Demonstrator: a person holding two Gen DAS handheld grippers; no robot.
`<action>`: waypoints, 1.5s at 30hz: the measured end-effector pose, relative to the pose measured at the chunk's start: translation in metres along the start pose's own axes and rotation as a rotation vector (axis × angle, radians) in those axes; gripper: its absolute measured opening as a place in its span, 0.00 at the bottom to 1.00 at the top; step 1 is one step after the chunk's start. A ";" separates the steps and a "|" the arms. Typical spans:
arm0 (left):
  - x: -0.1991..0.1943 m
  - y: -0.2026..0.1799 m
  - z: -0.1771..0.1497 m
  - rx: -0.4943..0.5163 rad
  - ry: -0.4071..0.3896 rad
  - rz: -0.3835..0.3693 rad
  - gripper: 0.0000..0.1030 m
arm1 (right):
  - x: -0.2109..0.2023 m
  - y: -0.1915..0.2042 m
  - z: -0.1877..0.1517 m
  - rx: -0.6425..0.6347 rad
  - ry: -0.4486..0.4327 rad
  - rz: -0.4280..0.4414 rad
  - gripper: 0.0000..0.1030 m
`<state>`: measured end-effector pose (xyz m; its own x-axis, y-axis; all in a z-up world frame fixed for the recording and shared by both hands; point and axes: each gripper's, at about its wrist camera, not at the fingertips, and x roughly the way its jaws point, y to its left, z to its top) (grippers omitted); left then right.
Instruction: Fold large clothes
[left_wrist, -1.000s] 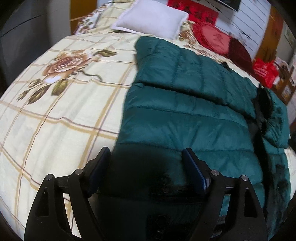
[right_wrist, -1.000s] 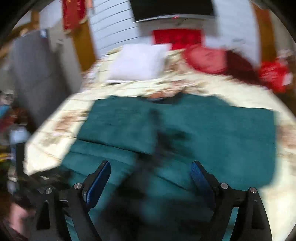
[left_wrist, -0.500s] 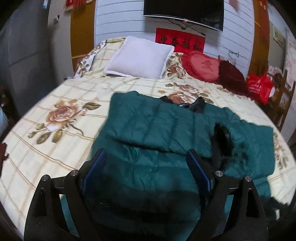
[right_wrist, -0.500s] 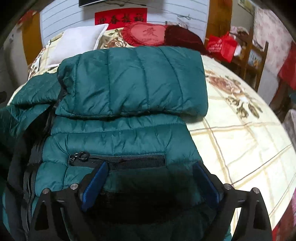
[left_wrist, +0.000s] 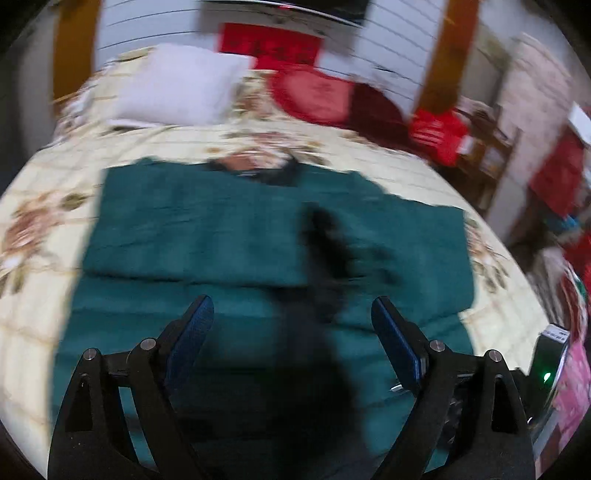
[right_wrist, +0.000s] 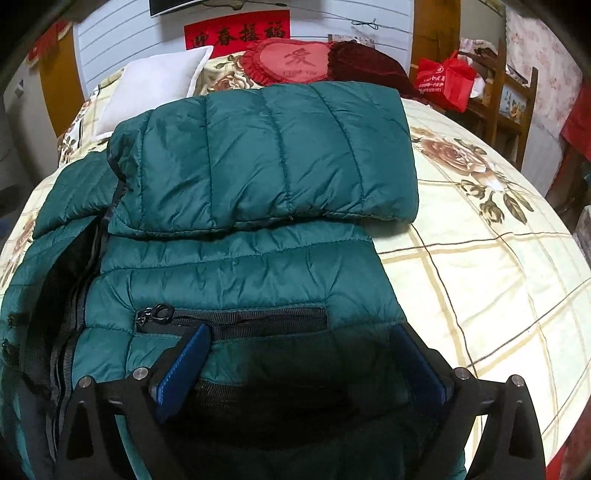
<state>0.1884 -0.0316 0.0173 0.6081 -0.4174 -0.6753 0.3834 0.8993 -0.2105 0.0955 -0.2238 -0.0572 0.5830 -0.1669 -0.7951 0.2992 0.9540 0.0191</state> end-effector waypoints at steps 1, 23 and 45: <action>0.008 -0.011 0.003 0.018 -0.007 -0.005 0.85 | 0.000 0.000 0.000 0.001 0.000 0.000 0.95; -0.030 -0.007 0.043 0.062 -0.104 -0.132 0.11 | 0.002 0.000 0.001 -0.003 0.001 -0.032 0.99; -0.050 0.172 0.002 -0.107 -0.034 0.156 0.43 | -0.003 -0.002 0.002 0.017 -0.019 -0.029 0.99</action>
<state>0.2257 0.1436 0.0162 0.6786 -0.2741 -0.6815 0.2071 0.9615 -0.1805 0.0951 -0.2259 -0.0539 0.5879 -0.1991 -0.7841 0.3285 0.9445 0.0064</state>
